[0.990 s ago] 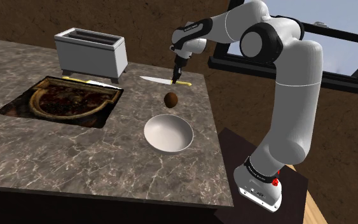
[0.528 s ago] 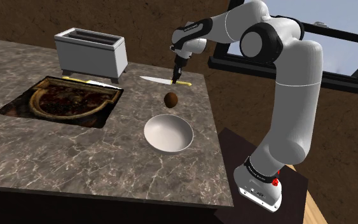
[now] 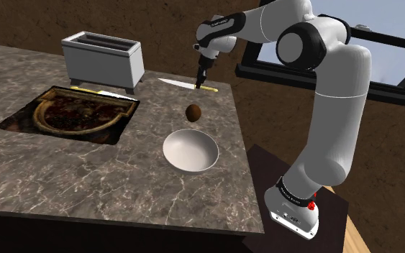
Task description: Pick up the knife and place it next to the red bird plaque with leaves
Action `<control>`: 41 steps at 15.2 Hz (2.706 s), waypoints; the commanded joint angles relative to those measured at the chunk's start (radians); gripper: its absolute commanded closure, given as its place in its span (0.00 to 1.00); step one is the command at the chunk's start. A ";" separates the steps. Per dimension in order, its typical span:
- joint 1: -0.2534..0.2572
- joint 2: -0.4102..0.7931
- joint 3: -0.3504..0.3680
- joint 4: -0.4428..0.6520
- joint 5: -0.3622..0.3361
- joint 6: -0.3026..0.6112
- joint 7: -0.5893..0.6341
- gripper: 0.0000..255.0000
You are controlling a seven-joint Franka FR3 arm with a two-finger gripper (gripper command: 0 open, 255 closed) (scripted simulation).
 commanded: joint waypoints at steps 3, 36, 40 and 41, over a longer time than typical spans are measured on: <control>0.001 -0.018 -0.005 0.026 -0.013 -0.042 0.014 1.00; 0.361 -0.544 0.235 -0.567 -0.214 0.168 0.654 1.00; 0.404 -0.564 0.295 -0.594 -0.220 0.188 0.759 1.00; 0.414 -0.567 0.311 -0.598 -0.221 0.192 0.785 1.00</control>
